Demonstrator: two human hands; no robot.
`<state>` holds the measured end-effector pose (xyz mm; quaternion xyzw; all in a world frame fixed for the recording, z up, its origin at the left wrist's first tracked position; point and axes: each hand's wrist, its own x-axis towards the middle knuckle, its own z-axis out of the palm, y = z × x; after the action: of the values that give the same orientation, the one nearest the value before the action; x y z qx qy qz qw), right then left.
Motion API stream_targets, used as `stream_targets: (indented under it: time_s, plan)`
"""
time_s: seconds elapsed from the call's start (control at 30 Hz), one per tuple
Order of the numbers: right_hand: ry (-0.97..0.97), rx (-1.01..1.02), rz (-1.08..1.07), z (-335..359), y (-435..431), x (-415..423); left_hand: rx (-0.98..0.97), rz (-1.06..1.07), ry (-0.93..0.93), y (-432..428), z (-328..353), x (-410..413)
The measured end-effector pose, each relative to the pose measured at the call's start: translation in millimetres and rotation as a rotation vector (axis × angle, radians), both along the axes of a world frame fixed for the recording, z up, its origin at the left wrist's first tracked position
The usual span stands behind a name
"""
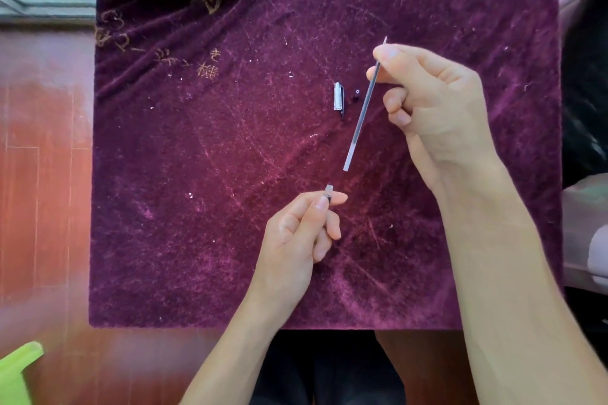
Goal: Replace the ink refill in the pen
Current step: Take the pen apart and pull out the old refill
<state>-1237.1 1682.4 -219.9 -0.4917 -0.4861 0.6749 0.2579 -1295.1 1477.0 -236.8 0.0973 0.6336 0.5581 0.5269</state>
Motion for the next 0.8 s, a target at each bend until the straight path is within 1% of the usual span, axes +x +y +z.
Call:
stream_targets:
  time_s: [0.2, 0.33, 0.47, 0.6, 0.8]
  plan:
    - [-0.028, 0.041, -0.020, -2, 6, 27, -0.004, 0.000, 0.007, 5, 0, 2]
    - [-0.103, 0.111, -0.024, -3, 7, 68, 0.003, -0.021, 0.016, 11, -2, 5]
    - [-0.240, 0.174, -0.050, -3, 4, 115, 0.005, -0.047, 0.013, 17, -3, 11]
    - [-0.363, 0.196, -0.088, -6, 1, 158, -0.004, -0.083, 0.007, 25, -4, 18]
    - [-0.614, 0.262, -0.075, -25, 4, 191, -0.018, -0.132, 0.033, 36, -4, 31]
